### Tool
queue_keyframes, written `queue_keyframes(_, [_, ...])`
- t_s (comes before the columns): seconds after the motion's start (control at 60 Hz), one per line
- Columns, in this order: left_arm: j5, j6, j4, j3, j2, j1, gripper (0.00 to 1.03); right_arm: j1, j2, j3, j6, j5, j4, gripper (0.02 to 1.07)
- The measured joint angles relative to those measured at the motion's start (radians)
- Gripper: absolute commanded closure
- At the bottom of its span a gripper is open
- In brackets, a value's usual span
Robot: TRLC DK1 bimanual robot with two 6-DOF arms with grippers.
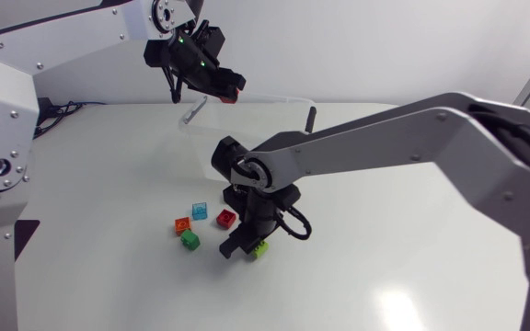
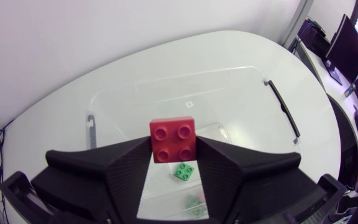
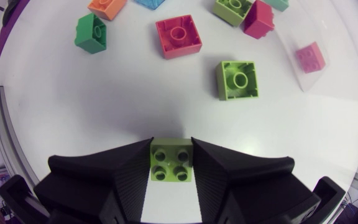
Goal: Place the duplo bricks in the container
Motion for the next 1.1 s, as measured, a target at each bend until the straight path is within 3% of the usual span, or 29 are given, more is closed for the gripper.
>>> queue_keyframes(0.183, [0.000,-0.004,-0.045,0.022,0.012,0.014,0.10,-0.015,-0.179,-0.050,0.012,0.012,0.000,0.76])
queue_keyframes(0.383, [0.004,-0.006,-0.105,-0.019,-0.046,0.061,0.08,-0.092,-0.327,-0.030,0.023,0.016,-0.002,0.76])
queue_keyframes(0.55, [0.004,0.014,-0.070,-0.272,-0.288,0.093,0.08,-0.161,-0.362,0.045,0.026,0.019,0.000,0.76])
queue_keyframes(0.767, [0.016,0.142,0.044,-0.712,-0.606,0.102,0.09,-0.225,-0.348,0.154,0.030,0.050,0.079,0.76])
queue_keyframes(1.1, [0.098,0.371,0.202,-1.155,-0.711,0.233,0.09,-0.262,-0.202,0.255,0.030,0.072,0.208,0.76])
